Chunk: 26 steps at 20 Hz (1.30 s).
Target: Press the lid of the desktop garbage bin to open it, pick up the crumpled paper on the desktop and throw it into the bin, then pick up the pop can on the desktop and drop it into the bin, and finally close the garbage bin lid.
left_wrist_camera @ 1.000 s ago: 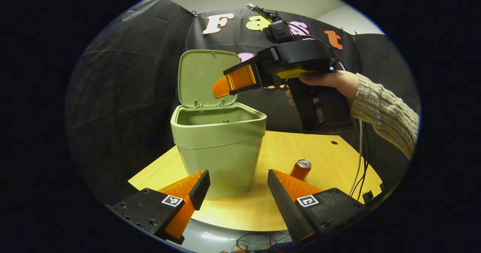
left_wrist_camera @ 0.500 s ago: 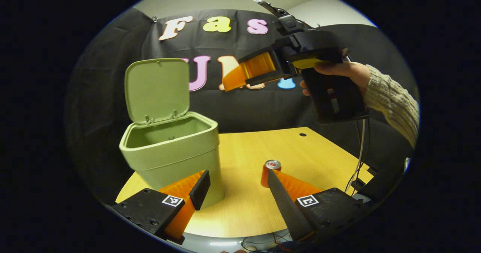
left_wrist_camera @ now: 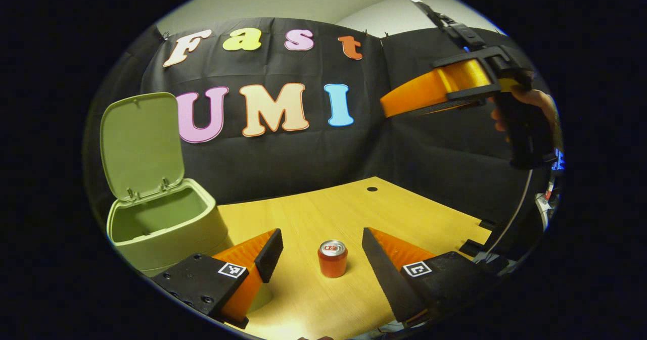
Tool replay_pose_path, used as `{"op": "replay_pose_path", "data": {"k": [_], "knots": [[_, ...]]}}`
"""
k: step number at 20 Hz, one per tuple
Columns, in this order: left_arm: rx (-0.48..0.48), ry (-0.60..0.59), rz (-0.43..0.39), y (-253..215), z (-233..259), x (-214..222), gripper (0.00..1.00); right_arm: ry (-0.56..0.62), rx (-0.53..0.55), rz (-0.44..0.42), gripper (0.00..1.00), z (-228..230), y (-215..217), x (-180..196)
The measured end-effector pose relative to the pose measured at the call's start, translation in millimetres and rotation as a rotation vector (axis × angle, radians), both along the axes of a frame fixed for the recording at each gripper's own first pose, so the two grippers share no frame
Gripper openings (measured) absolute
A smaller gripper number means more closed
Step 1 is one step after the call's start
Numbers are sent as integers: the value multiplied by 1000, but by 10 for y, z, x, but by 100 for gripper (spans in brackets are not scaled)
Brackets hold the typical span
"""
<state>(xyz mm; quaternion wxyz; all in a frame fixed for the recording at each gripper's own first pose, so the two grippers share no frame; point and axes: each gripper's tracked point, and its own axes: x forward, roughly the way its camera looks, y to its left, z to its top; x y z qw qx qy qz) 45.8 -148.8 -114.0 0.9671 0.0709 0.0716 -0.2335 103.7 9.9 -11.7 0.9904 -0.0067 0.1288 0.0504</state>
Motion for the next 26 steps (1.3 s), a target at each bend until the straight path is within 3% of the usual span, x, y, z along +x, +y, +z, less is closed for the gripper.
{"op": "replay_pose_path", "data": {"k": [7,12,20,26], "knots": [[27,48,-30,-203,-533,551,97,-73,56,-202,99,-296,-490,-323],[59,44,-72,-371,-796,748,96,-9,69,-248,99,-860,-630,-403],[104,86,-80,-449,-1281,945,95,42,65,-450,99,-1391,-1215,-678],[141,150,-65,-416,-1629,988,95,88,152,-478,99,-1608,-1318,-778]]}}
